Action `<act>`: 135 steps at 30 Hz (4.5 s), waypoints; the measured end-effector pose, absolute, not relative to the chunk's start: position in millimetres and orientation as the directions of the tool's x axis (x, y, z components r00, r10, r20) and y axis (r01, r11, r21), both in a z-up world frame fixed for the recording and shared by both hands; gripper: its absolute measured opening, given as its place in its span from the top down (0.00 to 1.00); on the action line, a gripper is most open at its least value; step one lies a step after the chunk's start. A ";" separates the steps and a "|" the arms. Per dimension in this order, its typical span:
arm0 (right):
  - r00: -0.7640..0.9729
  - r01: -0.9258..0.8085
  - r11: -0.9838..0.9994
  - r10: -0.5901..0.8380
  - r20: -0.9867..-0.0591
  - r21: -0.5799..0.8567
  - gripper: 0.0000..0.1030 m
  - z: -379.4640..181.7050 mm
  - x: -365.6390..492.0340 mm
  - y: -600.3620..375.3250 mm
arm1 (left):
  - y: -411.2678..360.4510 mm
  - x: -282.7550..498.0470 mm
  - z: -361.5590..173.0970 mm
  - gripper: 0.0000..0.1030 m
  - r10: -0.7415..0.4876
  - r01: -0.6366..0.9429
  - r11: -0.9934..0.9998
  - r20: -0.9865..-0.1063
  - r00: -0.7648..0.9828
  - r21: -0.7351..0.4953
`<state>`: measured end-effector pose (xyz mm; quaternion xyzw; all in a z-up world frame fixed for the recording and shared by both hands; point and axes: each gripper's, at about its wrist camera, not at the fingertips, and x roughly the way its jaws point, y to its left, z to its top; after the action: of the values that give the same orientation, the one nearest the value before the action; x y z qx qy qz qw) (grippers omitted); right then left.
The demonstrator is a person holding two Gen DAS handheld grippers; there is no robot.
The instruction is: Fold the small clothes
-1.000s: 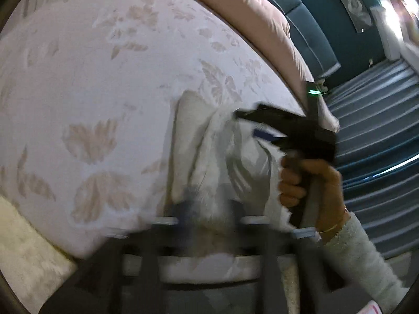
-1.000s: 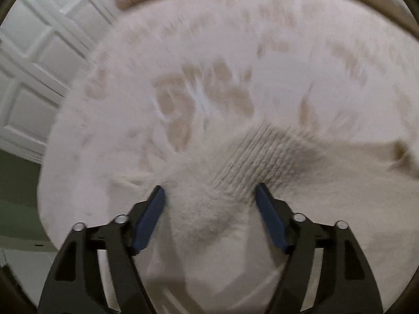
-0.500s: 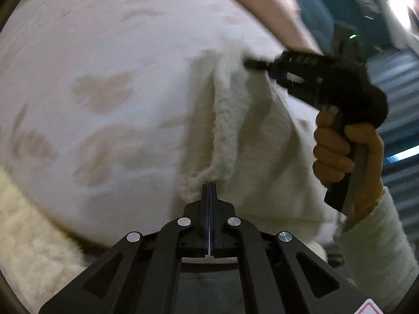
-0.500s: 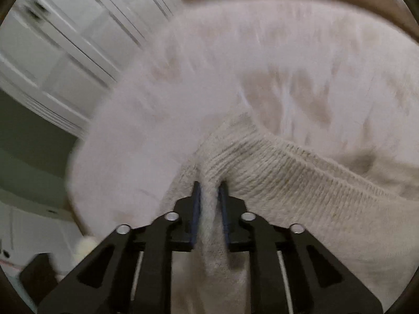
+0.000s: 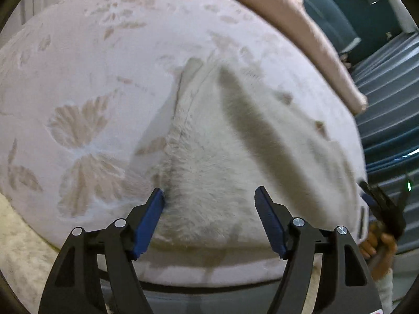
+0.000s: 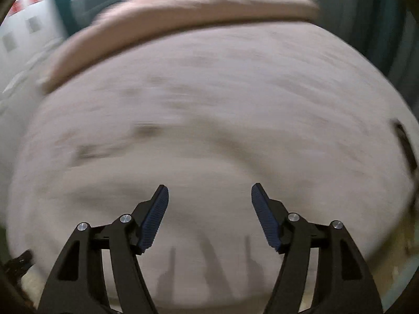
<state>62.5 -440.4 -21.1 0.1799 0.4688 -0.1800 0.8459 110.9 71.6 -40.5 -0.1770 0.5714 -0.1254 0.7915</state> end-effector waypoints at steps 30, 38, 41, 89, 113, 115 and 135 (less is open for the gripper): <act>0.505 0.160 0.899 0.281 -0.816 0.408 0.86 -29.9 90.8 -325.6 | 74.0 131.3 -61.9 0.50 -0.455 -0.138 0.842 -0.823 0.339 -0.522; 0.417 0.137 0.919 0.284 -0.864 0.369 0.81 -70.2 108.7 -286.4 | 24.3 130.3 33.2 0.84 -0.636 0.117 0.750 -0.661 0.400 -0.651; 0.482 0.196 0.850 0.350 -0.803 0.488 0.74 -58.7 83.2 -321.7 | -45.9 126.8 86.8 0.84 -0.704 0.322 0.709 -0.601 0.378 -0.627; 0.597 0.449 0.773 0.113 -0.794 0.448 0.67 -33.5 3.3 -490.3 | -227.1 53.3 8.2 0.26 -0.374 0.448 0.869 -0.873 0.313 -0.212; 0.551 0.143 0.945 0.172 -0.816 0.295 0.75 0.2 48.8 -391.2 | -179.1 73.3 21.7 0.26 -0.276 0.317 0.934 -0.894 0.353 -0.163; 0.574 0.205 0.936 0.121 -0.810 0.285 0.74 5.1 48.0 -411.2 | -195.7 75.9 20.7 0.26 -0.298 0.339 0.924 -0.889 0.348 -0.177; 0.625 0.367 0.823 0.126 -0.770 0.433 0.34 -25.4 6.5 -508.4 | -230.6 83.1 -25.7 0.19 -0.278 0.305 0.933 -0.922 0.268 -0.193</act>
<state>6.5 -508.4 -25.4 0.2887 0.4272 -0.0707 0.8539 83.1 -230.6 -25.7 0.0116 0.5768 -0.1833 0.7960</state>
